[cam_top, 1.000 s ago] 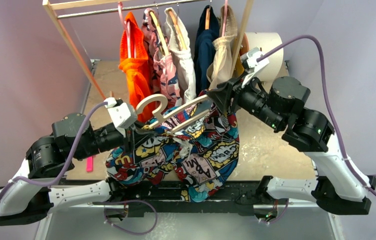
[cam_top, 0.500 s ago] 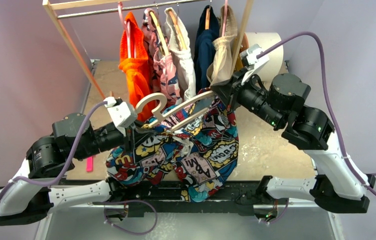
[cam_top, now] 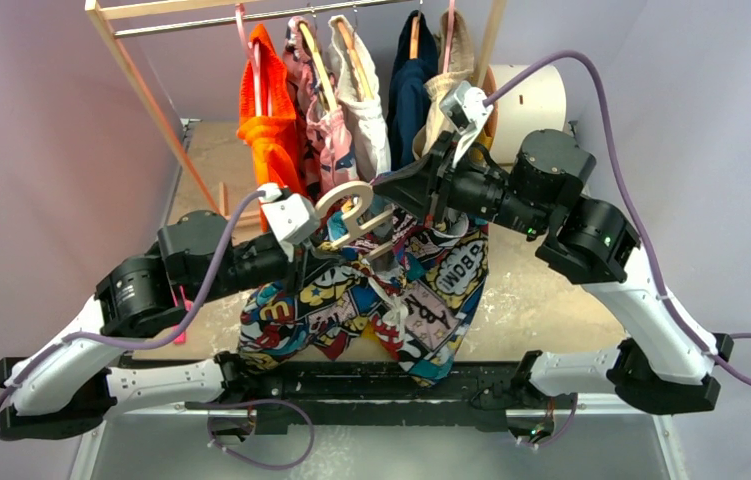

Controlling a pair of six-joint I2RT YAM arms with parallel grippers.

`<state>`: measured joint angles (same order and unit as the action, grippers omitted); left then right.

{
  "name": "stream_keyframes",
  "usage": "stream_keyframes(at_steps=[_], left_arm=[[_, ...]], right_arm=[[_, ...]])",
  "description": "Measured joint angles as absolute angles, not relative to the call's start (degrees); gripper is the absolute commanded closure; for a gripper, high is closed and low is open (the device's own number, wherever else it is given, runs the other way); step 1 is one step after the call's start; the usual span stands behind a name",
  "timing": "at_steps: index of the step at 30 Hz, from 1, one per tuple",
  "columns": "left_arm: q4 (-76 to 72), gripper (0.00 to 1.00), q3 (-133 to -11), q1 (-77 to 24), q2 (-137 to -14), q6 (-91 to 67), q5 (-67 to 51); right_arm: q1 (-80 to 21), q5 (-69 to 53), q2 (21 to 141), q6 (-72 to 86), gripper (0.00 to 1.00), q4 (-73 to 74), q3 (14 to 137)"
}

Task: Place the shorts on the hanger
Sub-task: Hang the shorts on the hanger.

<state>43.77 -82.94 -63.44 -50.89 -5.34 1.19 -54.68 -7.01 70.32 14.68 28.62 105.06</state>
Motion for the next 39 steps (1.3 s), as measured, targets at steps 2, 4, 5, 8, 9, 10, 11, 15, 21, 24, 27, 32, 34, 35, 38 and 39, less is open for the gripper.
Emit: stream_keyframes(at_steps=[2,4,5,8,9,10,11,15,21,24,27,32,34,35,38,39], left_arm=[[43.18,1.0,-82.59,-63.44,-51.55,-5.32,1.02],[42.78,1.0,-82.37,-63.44,-51.81,-5.28,0.84],[42.57,1.0,-82.21,-63.44,-51.75,-5.23,0.8],[41.98,1.0,-81.76,-63.44,-51.13,-5.13,0.4],[41.82,1.0,-81.67,-63.44,-50.87,-5.13,0.23],[41.58,1.0,-81.56,-63.44,-50.54,-5.15,0.03],[41.23,1.0,-81.38,-63.44,-50.17,-5.19,-0.25],[40.84,1.0,-80.71,-63.42,-48.42,-5.5,-2.7],[41.01,1.0,-80.64,-63.4,-47.99,-6.98,-6.02],[40.36,1.0,-80.64,-63.4,-47.57,-7.51,-7.57],[40.27,1.0,-80.64,-63.4,-46.87,-8.03,-8.93],[40.77,1.0,-80.64,-63.4,-46.5,-8.69,-10.83],[41.39,1.0,-80.64,-63.4,-46.46,-9.23,-11.51],[41.69,1.0,-80.64,-63.4,-46.48,-9.52,-11.88],[42.41,1.0,-80.64,-63.4,-46.76,-10.13,-12.88],[42.59,1.0,-80.64,-63.4,-46.92,-10.37,-13.23]], right_arm=[[-54.72,-9.3,70.59,15.64,1.0,27.42,104.6],[-54.7,-11.84,70.46,16.56,1.0,26.06,103.66],[-54.7,-13.02,70.32,16.93,1.0,25.39,103.09],[-54.7,-15.14,69.73,17.37,0.93,24.25,101.32],[-54.7,-15.77,69.56,17.34,0.8,24.01,100.77],[-54.7,-16.58,69.23,17.26,0.71,23.99,99.88],[-54.72,-16.78,69.14,17.39,0.64,24.05,99.68],[-54.76,-18.68,68.42,17.02,0.47,24.18,97.84],[-54.94,-19.05,67.42,14.94,0.34,25.21,98.54],[-54.94,-19.0,67.07,12.82,0.3,26.39,100.27],[-54.92,-19.03,66.04,10.76,0.3,27.11,101.41],[-54.92,-21.15,64.86,7.53,0.31,27.66,102.94],[-54.92,-23.66,64.88,6.15,0.31,27.92,102.98],[-54.92,-24.84,65.08,5.48,0.31,28.03,102.96],[-54.92,-29.06,66.19,3.7,0.31,28.51,102.87],[-54.92,-30.33,66.7,3.22,0.31,28.69,102.74]])
